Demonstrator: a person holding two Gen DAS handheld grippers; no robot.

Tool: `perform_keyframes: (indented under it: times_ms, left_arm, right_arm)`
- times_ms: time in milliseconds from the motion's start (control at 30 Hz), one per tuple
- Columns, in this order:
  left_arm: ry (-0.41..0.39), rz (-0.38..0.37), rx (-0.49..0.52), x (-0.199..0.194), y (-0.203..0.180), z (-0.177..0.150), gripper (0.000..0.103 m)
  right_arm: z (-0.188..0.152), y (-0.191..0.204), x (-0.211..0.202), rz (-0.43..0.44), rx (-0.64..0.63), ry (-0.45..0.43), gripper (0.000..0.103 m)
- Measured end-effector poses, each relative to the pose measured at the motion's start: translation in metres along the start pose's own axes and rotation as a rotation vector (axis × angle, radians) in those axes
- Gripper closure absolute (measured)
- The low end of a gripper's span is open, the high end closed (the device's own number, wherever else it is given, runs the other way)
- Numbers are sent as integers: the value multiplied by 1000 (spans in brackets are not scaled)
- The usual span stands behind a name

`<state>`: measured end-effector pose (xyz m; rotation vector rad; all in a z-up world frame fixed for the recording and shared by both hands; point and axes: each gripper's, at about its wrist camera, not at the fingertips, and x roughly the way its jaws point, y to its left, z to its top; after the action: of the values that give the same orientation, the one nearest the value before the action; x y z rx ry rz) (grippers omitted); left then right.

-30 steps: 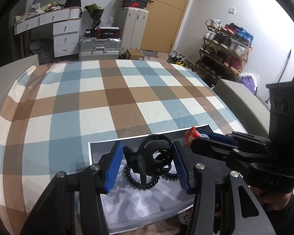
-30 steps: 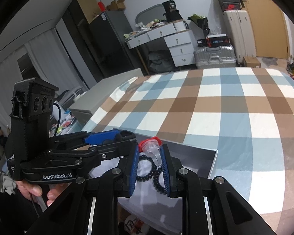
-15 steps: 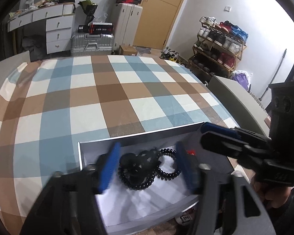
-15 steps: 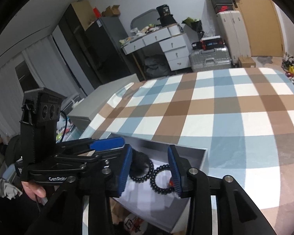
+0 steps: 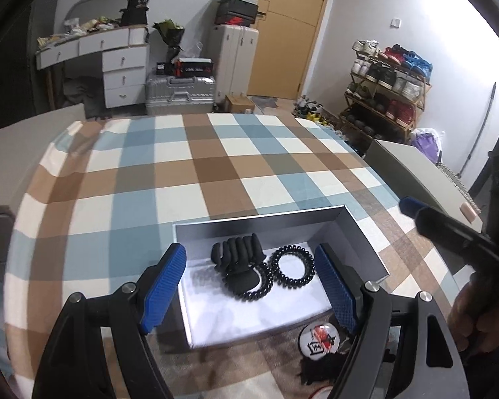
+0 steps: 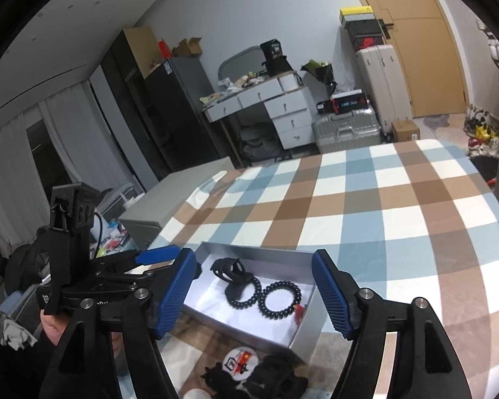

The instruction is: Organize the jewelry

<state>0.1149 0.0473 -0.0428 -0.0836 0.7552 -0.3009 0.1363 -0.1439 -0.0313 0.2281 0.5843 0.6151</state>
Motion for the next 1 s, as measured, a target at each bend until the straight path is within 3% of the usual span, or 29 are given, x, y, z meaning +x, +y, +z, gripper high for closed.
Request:
perform_keyframes:
  times_ms: [100, 567, 767, 1000]
  left_arm:
    - [-2, 2, 1, -6, -2, -4, 27]
    - [-22, 38, -9, -27, -15, -28, 20]
    - [-32, 81, -8, -32, -23, -44, 17]
    - [-9, 75, -24, -34, -26, -63, 9]
  right_arm:
    - [-1, 1, -11, -11, 9, -22, 21]
    - [-22, 18, -53, -57, -40, -72, 13]
    - [-39, 11, -57, -46, 24, -31, 13]
    - [-62, 1, -57, -42, 81, 25, 13]
